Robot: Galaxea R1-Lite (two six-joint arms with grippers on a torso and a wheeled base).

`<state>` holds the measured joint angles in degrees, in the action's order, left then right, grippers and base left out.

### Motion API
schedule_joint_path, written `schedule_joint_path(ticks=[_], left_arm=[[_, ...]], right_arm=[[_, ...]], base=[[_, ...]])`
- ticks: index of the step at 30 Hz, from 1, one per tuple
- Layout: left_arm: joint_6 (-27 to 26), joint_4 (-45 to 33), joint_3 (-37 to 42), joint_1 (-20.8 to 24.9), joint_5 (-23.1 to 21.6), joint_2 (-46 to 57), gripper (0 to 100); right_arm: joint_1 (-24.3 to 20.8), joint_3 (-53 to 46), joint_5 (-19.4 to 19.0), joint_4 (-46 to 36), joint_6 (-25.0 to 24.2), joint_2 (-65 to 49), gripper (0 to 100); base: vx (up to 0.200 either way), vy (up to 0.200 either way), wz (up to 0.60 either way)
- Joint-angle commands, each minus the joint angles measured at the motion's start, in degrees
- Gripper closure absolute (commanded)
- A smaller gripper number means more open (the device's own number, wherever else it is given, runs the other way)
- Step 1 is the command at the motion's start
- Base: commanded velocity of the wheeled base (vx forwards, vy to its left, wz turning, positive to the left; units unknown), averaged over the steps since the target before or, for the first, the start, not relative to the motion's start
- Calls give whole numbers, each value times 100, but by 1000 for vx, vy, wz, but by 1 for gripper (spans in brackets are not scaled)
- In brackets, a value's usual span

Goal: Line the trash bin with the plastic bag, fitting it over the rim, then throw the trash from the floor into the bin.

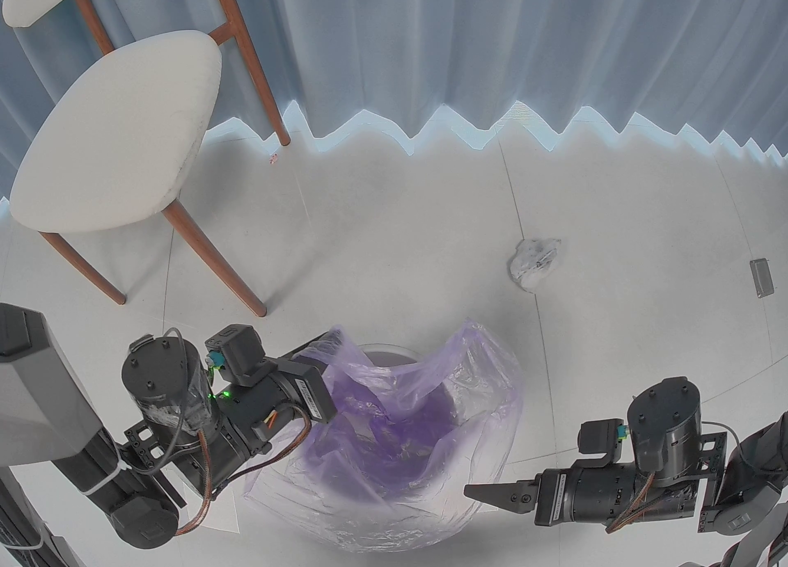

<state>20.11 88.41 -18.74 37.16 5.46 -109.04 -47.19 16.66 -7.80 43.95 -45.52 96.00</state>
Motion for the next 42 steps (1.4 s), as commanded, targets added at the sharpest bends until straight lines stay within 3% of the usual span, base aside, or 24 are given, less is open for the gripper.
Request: schedule_joint_path(ticks=[1,20,25,26,30,35,42], left_arm=[[-245,1,72,-297,-1,68,100],[-456,1,90,-508,-1,138,100],[-473,1,107,-508,-10,138,100],[-473,1,125,-508,-1,85,100],[-473,1,125,-543,-10,59,100],[-473,1,116,-552,-10,68,100],[-482,10,142,-490,16,103,100]], right_arm=[[-71,39,-2,17,-97,200,0],[17,557,77,61,-651,929,0],[439,557,235,413,-598,850,0],[676,575,226,659,-572,428,0],[869,680,218,466,-493,-310,0],[1203,997,218,-633,-36,-679,0],[1441,417,218,-730,1124,-407,0]], base=[[0,0,0],[0,0,0],[0,0,0],[0,0,0],[0,0,0],[0,0,0],[0,0,0]])
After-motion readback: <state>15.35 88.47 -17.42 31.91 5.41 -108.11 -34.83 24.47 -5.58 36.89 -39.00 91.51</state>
